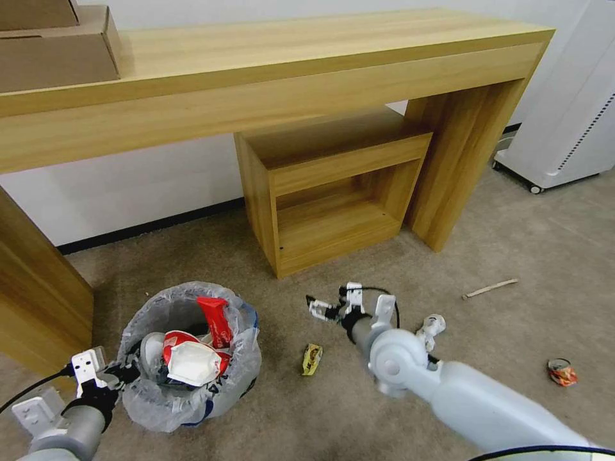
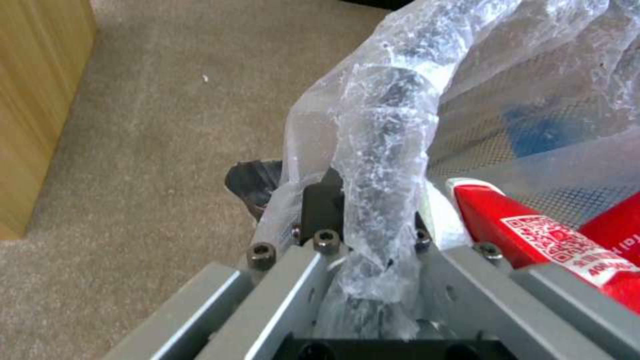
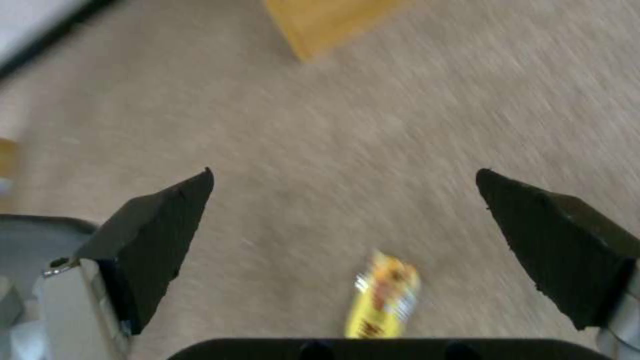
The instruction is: Pick up the trash bin and place the garbage on the floor into it.
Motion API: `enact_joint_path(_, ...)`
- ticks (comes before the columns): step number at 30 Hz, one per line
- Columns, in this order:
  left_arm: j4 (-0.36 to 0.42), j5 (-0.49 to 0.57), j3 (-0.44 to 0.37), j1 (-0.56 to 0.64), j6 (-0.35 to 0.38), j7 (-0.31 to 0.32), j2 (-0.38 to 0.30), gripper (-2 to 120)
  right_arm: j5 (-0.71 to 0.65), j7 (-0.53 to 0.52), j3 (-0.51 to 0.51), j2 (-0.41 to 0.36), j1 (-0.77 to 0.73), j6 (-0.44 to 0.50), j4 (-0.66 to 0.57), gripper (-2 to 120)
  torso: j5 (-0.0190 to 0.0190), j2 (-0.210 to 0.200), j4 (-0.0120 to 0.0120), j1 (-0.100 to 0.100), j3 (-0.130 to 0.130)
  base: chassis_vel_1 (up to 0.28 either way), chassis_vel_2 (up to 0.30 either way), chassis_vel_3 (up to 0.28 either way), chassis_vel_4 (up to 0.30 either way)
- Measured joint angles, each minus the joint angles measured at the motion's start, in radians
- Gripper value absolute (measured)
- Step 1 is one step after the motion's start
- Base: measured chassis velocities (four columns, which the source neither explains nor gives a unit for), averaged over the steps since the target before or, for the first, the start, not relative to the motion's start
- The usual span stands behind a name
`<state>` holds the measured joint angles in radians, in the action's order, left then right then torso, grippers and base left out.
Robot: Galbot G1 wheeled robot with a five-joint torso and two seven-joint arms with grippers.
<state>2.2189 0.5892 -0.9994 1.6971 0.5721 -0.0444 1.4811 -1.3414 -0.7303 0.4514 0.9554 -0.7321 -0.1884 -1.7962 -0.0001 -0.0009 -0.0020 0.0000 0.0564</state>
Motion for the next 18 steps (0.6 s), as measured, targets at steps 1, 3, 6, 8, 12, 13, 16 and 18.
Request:
enact_joint_path(1, 0.0, 0.0, 0.0, 0.0, 0.0, 0.0, 0.0, 1, 0.0, 0.0, 0.0, 0.0, 0.0, 0.0, 0.0, 100, 0.0, 0.0, 0.0, 0.0, 0.0, 0.0, 0.0, 0.0, 0.0)
enact_joint_path(3, -0.003, -0.007, 0.004, -0.002, 0.0, 0.0, 0.004, 1, 0.005, -0.05, 0.002, 0.038, -0.009, -0.006, 0.055, 100, 0.0, 0.0, 0.0, 0.0, 0.0, 0.0, 0.0, 0.0, 0.0)
enact_joint_path(6, -0.003, -0.012, 0.007, -0.003, 0.0, 0.0, 0.007, 1, 0.01, -0.086, 0.004, 0.089, -0.017, -0.013, 0.118, 100, 0.0, 0.0, -0.0001, 0.0, 0.0, 0.0, 0.0, 0.0, 0.0)
enact_joint_path(8, -0.004, -0.014, 0.007, -0.004, 0.0, -0.001, 0.009, 1, 0.011, -0.095, 0.004, 0.118, -0.023, -0.018, 0.151, 100, -0.0001, 0.0, -0.0002, 0.0, 0.0, 0.0, 0.0, 0.0, 0.0)
enact_joint_path(12, -0.01, -0.021, 0.009, -0.005, 0.0, -0.001, 0.014, 1, 0.031, -0.1, 0.009, 0.225, -0.043, -0.021, 0.252, 100, 0.0002, 0.0, 0.0001, 0.0, 0.0, 0.0, 0.0, 0.0, 0.0)
enact_joint_path(13, -0.012, -0.021, 0.009, -0.006, 0.0, -0.001, 0.015, 1, 0.035, -0.1, 0.01, 0.246, -0.047, -0.024, 0.274, 99, -0.0002, 0.0, 0.0001, 0.0, 0.0, 0.0, 0.0, 0.0, 0.0)
enact_joint_path(16, -0.018, -0.022, 0.008, -0.008, 0.0, -0.001, 0.017, 1, 0.07, -0.094, 0.019, 0.297, -0.049, -0.024, 0.346, 99, 0.0002, 0.0, 0.0001, 0.0, 0.0, 0.0, 0.0, 0.0, 0.0)
enact_joint_path(18, -0.023, -0.023, 0.007, -0.011, 0.0, -0.001, 0.017, 1, 0.089, -0.088, 0.023, 0.323, -0.045, -0.022, 0.389, 100, -0.0002, 0.0, 0.0, 0.0, 0.0, 0.0, 0.0, 0.0, 0.0)
